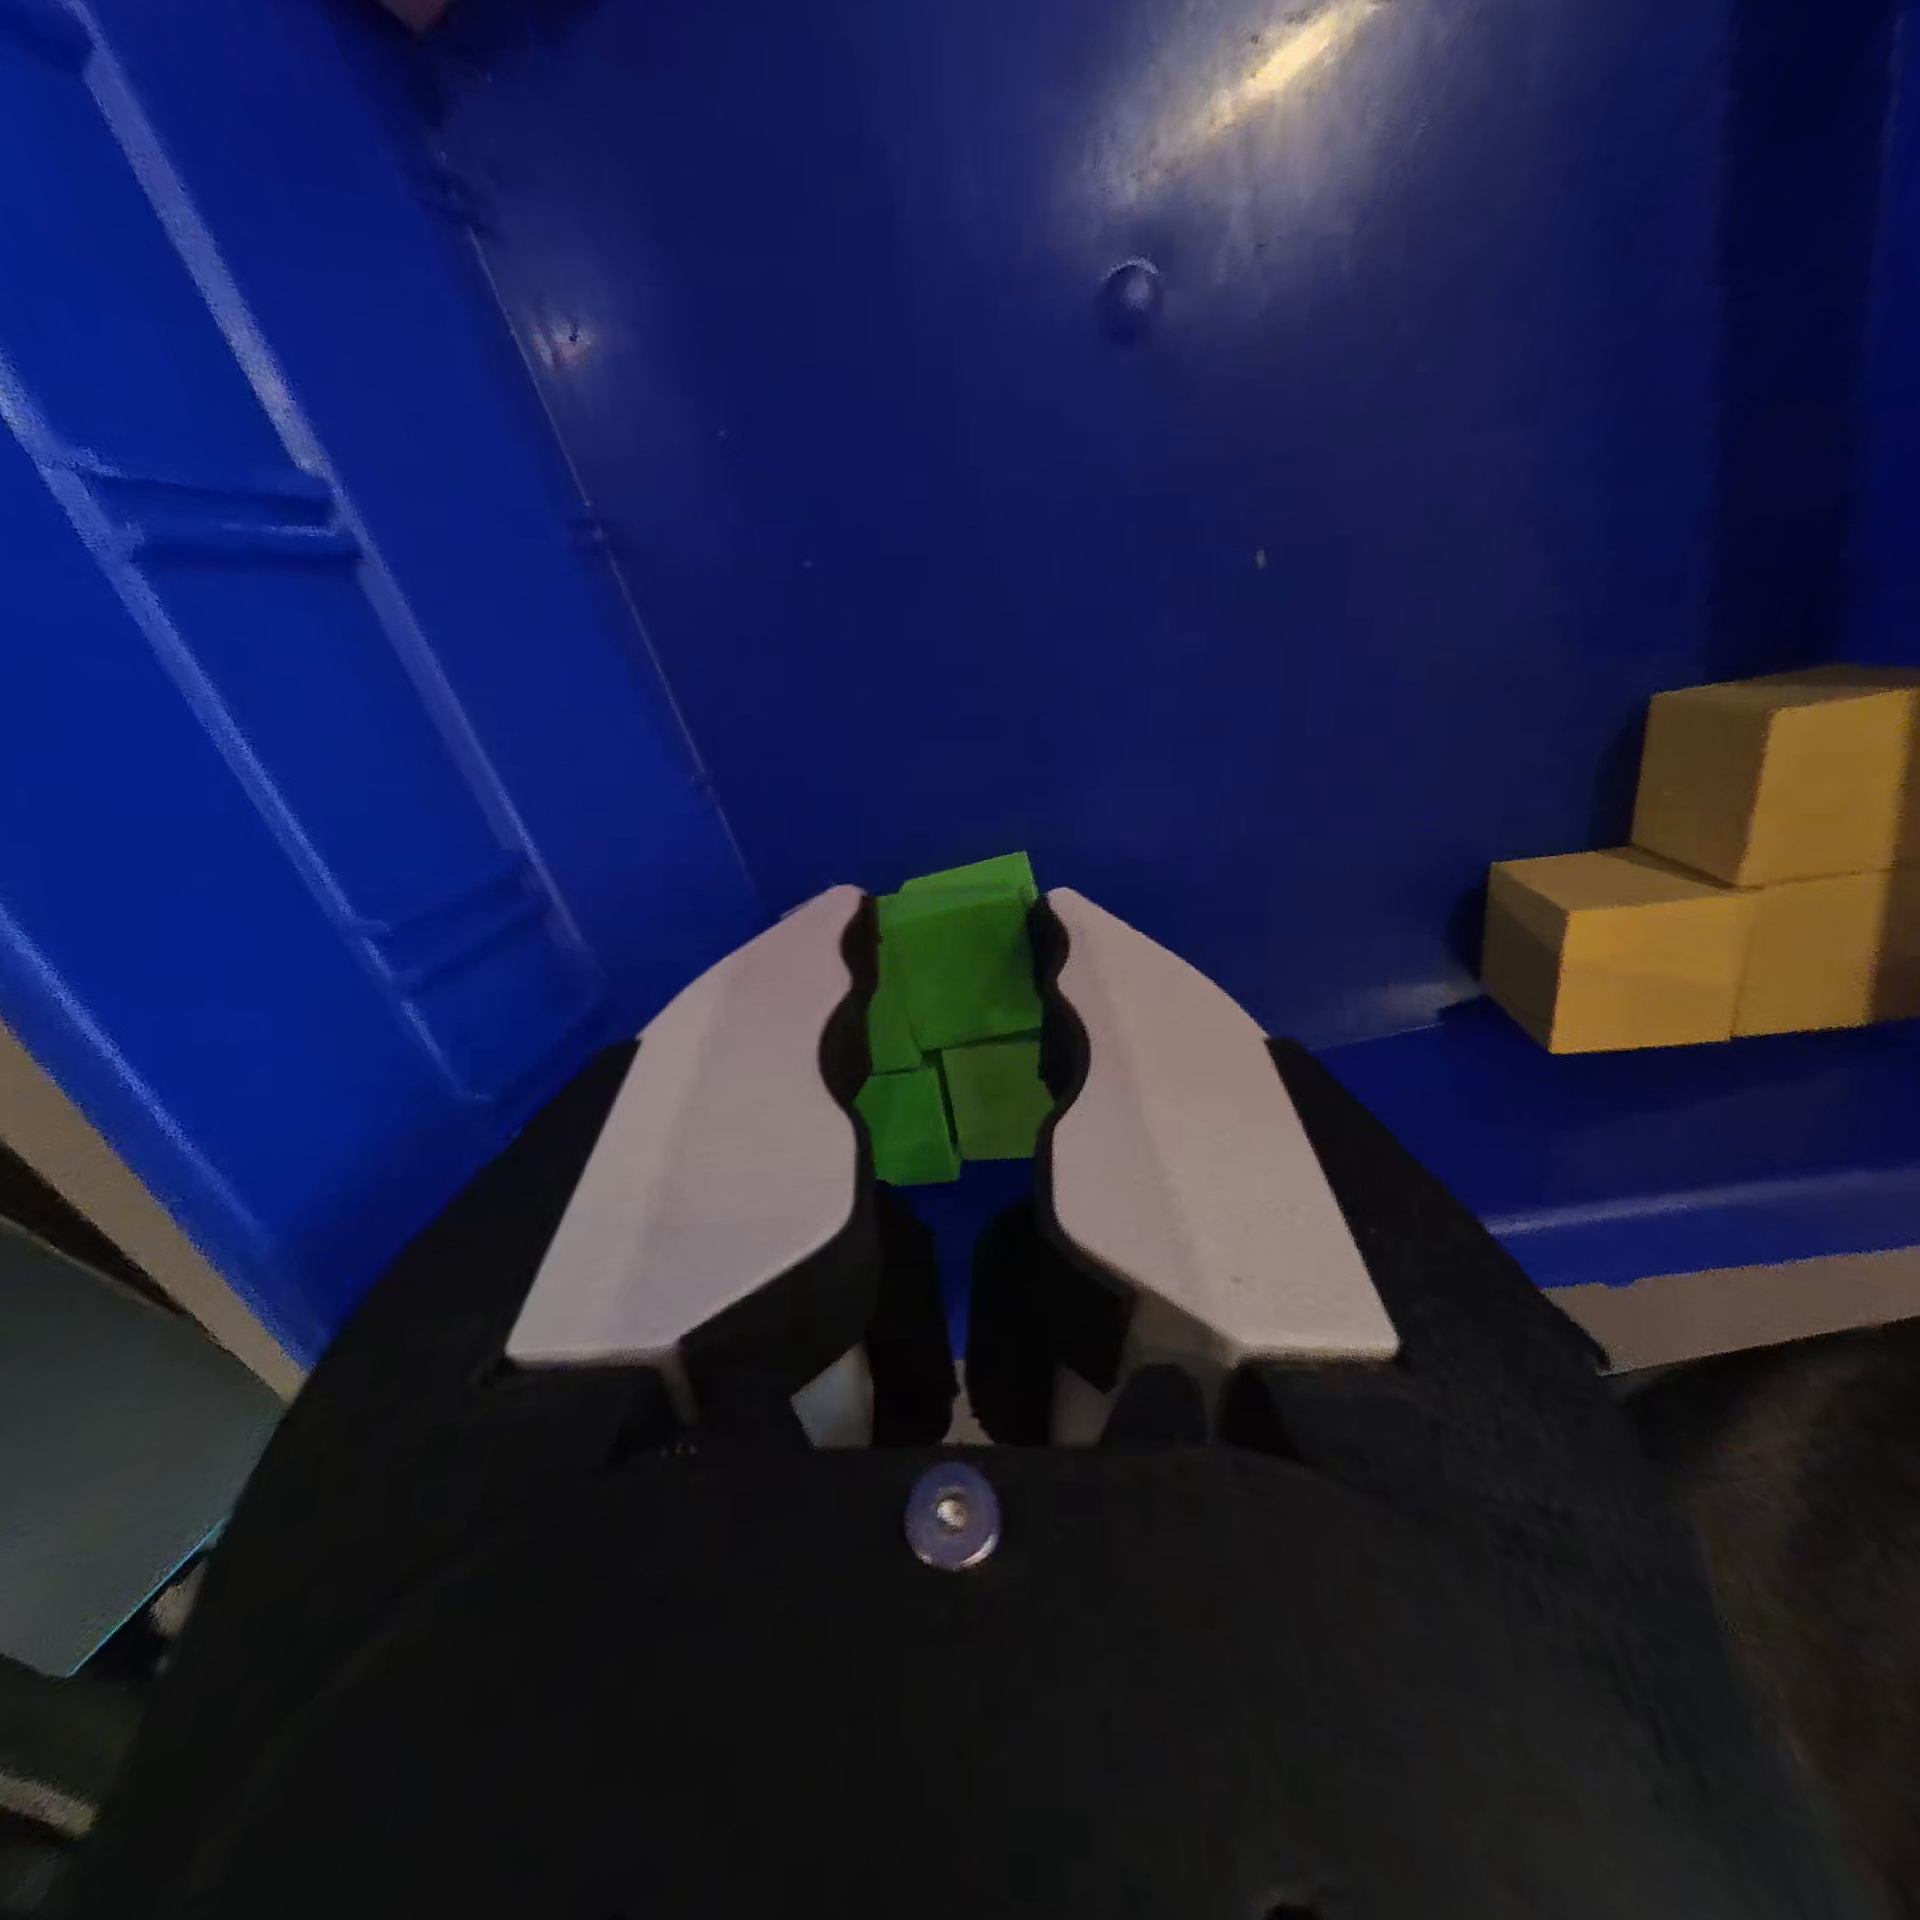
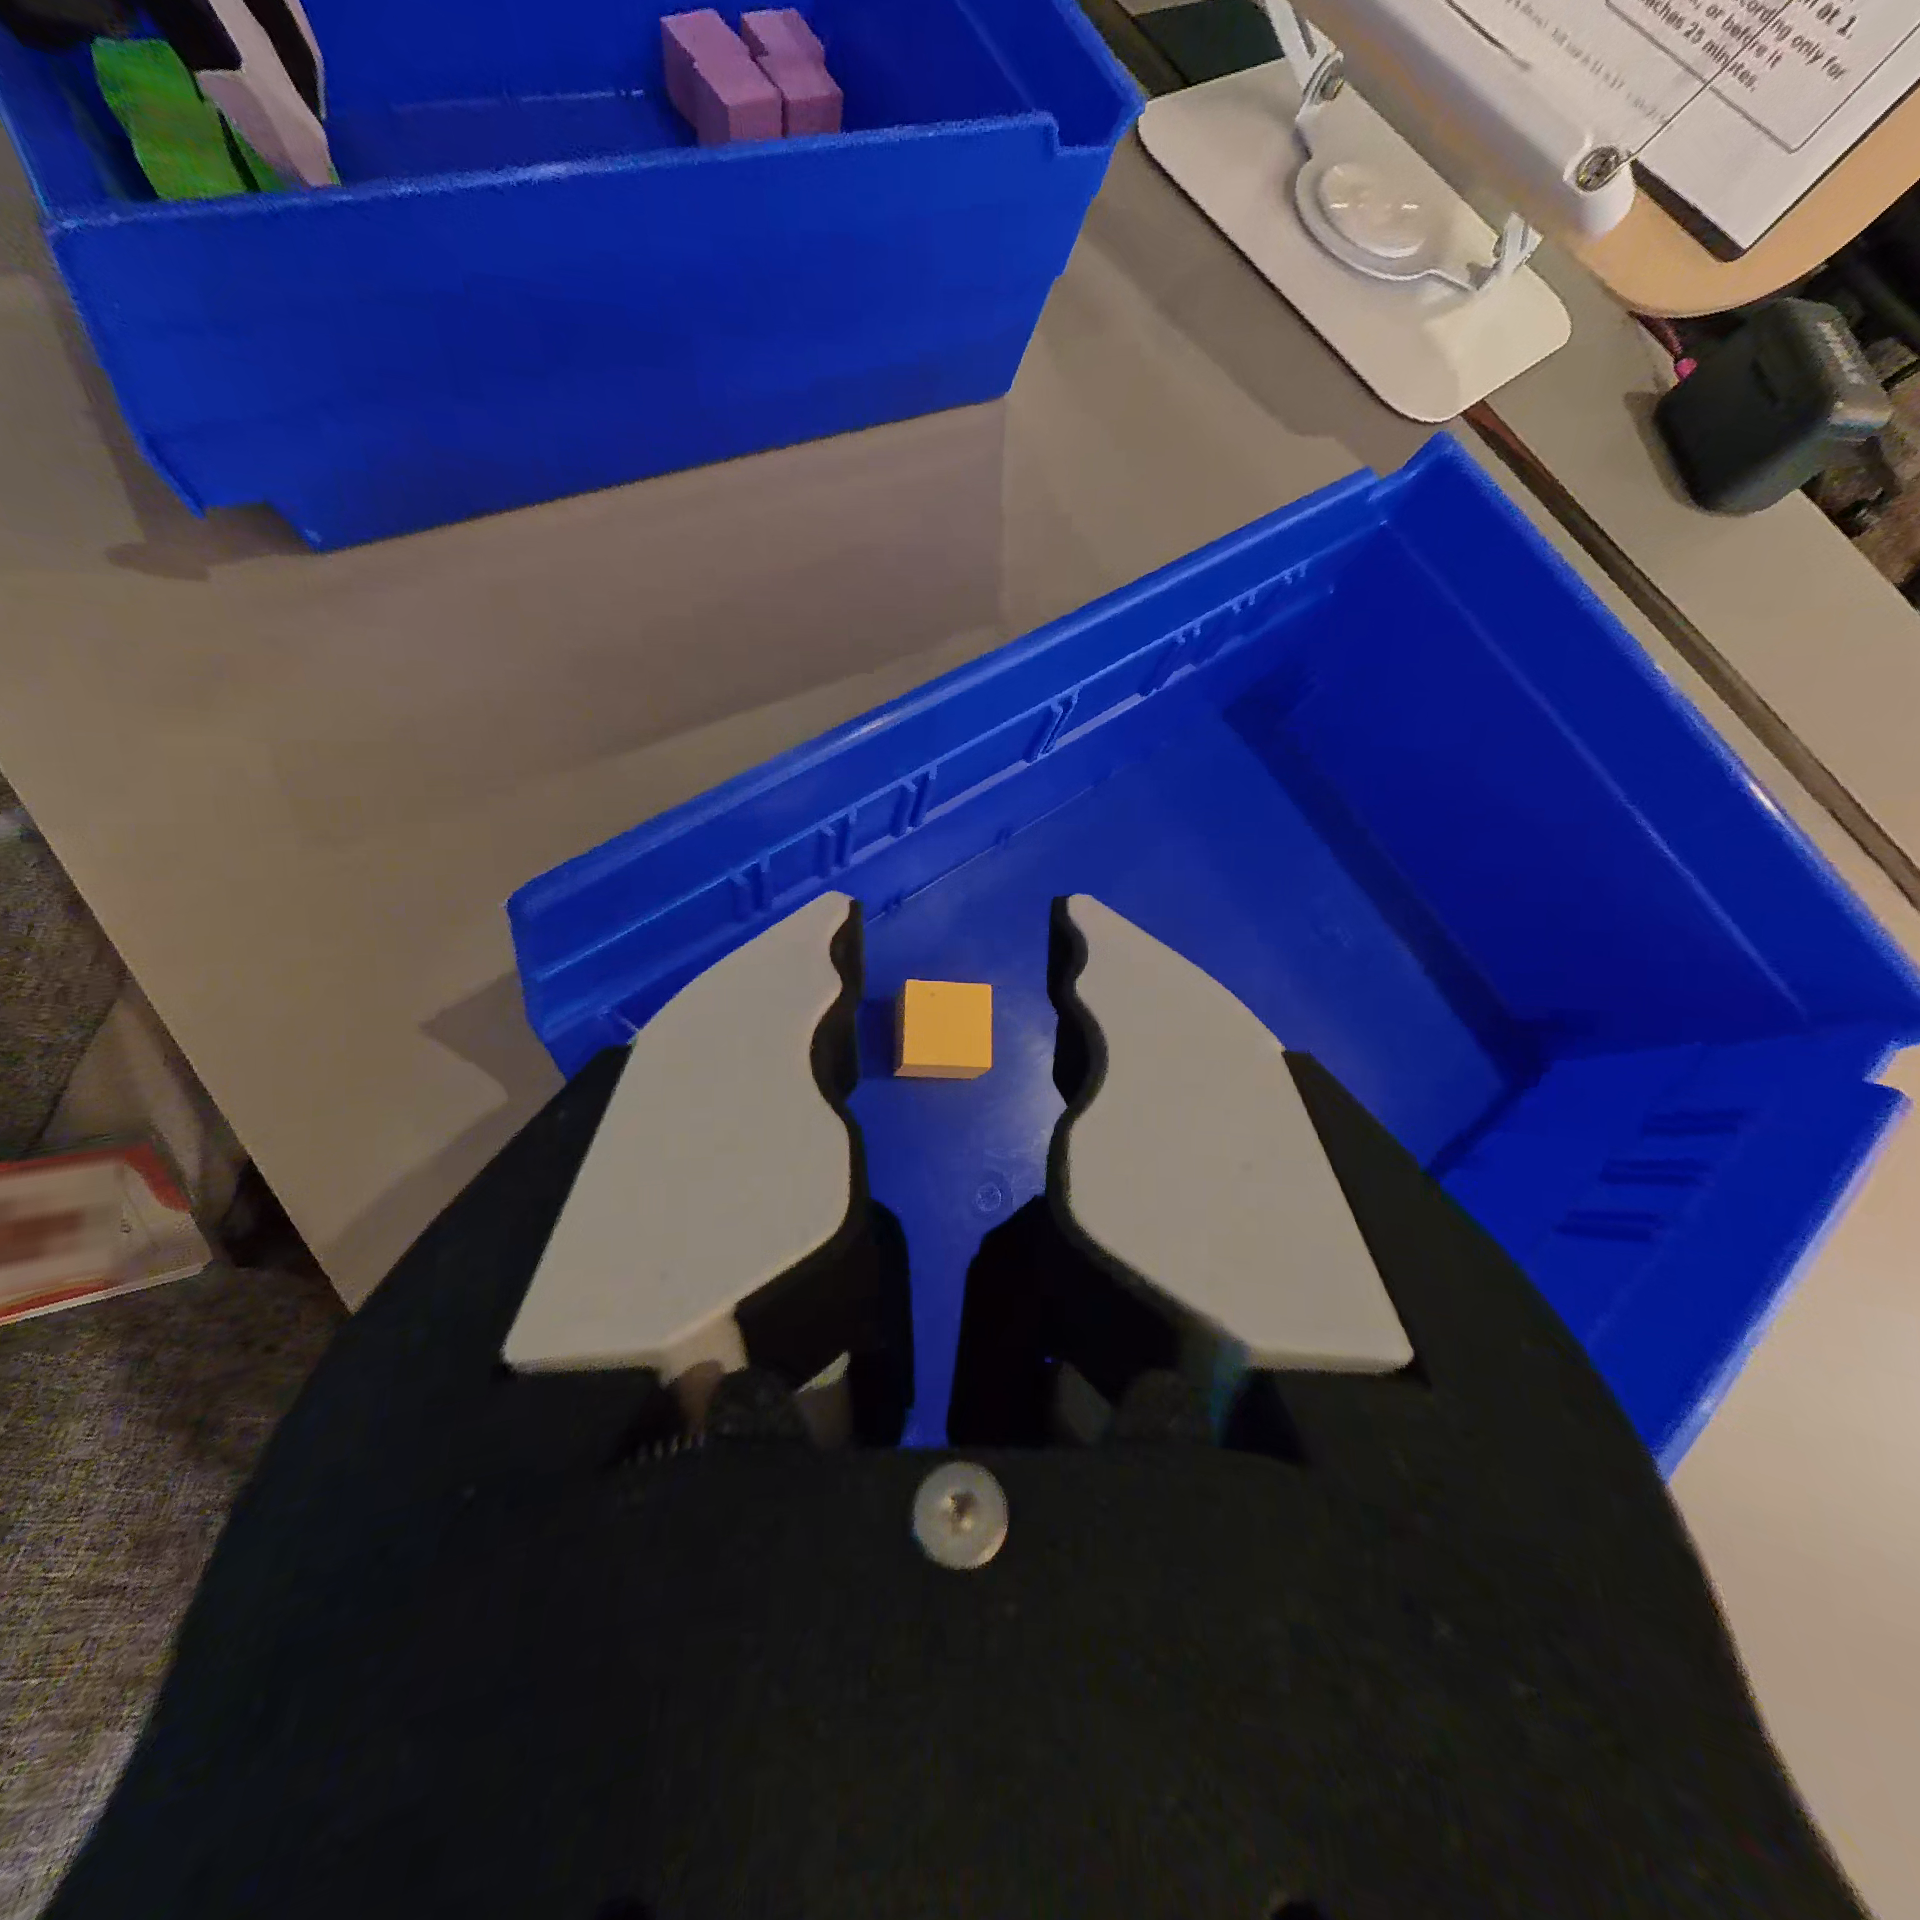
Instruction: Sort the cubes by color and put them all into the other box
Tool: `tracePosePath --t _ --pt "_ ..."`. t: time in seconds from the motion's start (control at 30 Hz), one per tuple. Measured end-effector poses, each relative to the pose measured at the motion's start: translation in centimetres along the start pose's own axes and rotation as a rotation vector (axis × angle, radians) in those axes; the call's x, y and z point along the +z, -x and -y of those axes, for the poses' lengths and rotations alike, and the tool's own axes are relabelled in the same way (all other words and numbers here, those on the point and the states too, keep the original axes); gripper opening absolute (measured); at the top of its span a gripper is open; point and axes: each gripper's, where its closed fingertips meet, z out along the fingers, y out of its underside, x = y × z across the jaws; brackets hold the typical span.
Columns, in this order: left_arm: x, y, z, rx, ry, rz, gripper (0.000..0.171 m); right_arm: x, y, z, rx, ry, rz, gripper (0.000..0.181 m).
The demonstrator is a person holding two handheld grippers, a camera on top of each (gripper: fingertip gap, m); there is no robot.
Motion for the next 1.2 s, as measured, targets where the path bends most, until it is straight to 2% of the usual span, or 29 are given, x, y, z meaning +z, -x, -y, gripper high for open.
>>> tracePosePath --t 0.1,0.2,0.27,0.37,0.43,0.5,0.6,0.63,0.7,0.77,0.83,1.03,1.2 --pt "-0.3 -0.1 0.6 -0.021 -0.062 -0.037 0.027 -0.5 -0.2 0.3 -0.001 -0.021 -0.018 0.034" --pt "-2.0 -1.0 2.2 -0.07 -0.201 -0.168 0.027 -1.1 -0.5 0.9 -0.002 -0.056 -0.041 0.034" --pt "-4.4 -2.9 3.8 -0.101 -0.35 -0.364 0.027 -1.5 -0.2 1.5 -0.005 -0.099 -0.034 0.034" --pt "-10.6 -6.5 6.0 -0.151 -0.605 -0.825 0.027 -2.0 2.4 4.0 -0.073 -0.257 0.053 0.042" --pt "-14.1 -7.9 6.2 -0.169 -0.698 -1.073 0.027 -2.4 5.1 6.3 -0.146 -0.394 0.12 0.045" --pt "-15.6 -8.9 6.1 -0.169 -0.727 -1.18 0.027 -2.4 7.2 8.4 -0.216 -0.487 0.137 0.051" --pt "-15.0 -9.0 6.5 -0.181 -0.743 -1.124 0.027 -0.3 8.4 9.9 -0.275 -0.455 0.105 0.051" --pt "-14.2 -8.4 6.8 -0.195 -0.743 -1.057 0.027 0.5 8.9 10.2 -0.275 -0.436 0.119 0.05" --pt "-11.7 -6.7 7.0 -0.2 -0.698 -0.838 0.027 1.9 9.7 10.4 -0.281 -0.394 0.149 0.049" --pt "-9.2 -5.3 6.4 -0.188 -0.608 -0.648 0.027 2.5 10.3 10.6 -0.293 -0.376 0.164 0.048" --pt "-7.3 -4.6 5.5 -0.16 -0.524 -0.524 0.028 2.8 10.5 10.5 -0.299 -0.358 0.167 0.047" --pt "-3.4 -3.3 4.1 -0.147 -0.372 -0.379 0.028 3.1 10.3 9.8 -0.272 -0.33 0.18 0.045" --pt "-1.7 -2.8 3.6 -0.121 -0.292 -0.301 0.027 2.9 10.2 9.3 -0.266 -0.313 0.174 0.045"
